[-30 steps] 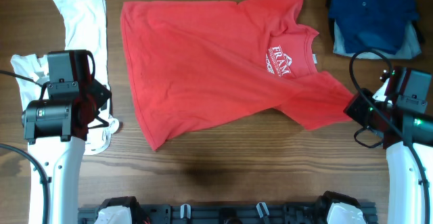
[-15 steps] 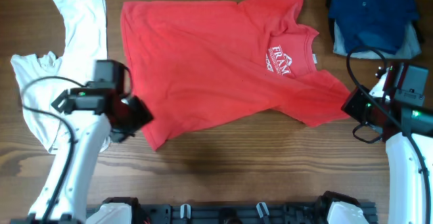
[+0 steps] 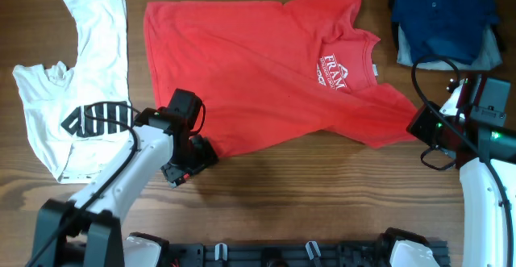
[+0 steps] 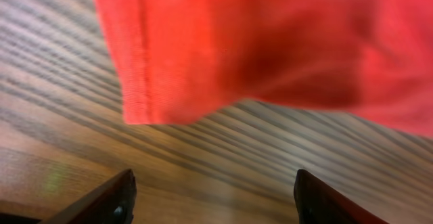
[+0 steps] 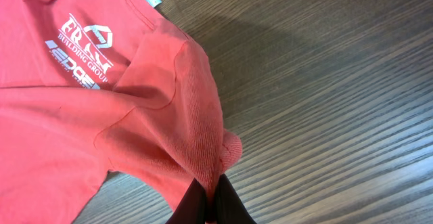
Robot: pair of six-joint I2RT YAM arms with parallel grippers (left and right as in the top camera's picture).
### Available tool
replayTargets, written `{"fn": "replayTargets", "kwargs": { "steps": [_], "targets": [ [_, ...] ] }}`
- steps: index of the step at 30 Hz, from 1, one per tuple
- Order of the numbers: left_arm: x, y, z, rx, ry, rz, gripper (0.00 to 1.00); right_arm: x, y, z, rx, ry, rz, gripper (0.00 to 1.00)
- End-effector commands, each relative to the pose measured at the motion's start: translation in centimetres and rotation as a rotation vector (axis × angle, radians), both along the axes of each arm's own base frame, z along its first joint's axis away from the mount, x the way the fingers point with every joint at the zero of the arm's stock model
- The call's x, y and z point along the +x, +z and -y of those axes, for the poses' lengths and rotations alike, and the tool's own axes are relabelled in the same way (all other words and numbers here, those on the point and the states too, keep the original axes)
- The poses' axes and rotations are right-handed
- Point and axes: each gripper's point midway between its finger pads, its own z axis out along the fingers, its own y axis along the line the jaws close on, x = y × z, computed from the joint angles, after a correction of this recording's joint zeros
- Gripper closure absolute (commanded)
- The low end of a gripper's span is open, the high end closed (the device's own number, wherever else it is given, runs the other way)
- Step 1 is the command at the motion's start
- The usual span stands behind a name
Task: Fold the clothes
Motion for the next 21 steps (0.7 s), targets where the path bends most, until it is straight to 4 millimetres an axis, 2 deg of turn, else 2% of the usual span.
{"fn": "replayTargets", "kwargs": {
  "steps": [1, 6, 11, 21],
  "targets": [
    [-0.4, -1.8, -1.6, 0.108, 0.096, -0.022, 0.24, 0.4, 0.6, 0.0, -0.003, 0.019, 0.021, 0.96],
    [1.0, -2.1, -2.5, 0.168, 0.140, 0.041, 0.23, 0.4, 0.6, 0.0, -0.004, 0.020, 0.020, 0.96],
    [0.6, -2.8, -3.9, 0.234, 0.181, 0.054, 0.21, 0.4, 0.6, 0.0, -0.004, 0.020, 0.021, 0.96],
    [0.6, -5.6, -2.9, 0.151, 0.200, 0.107, 0.22, 0.4, 0.6, 0.0, -0.006, 0.023, 0.020, 0.96]
  ]
}}
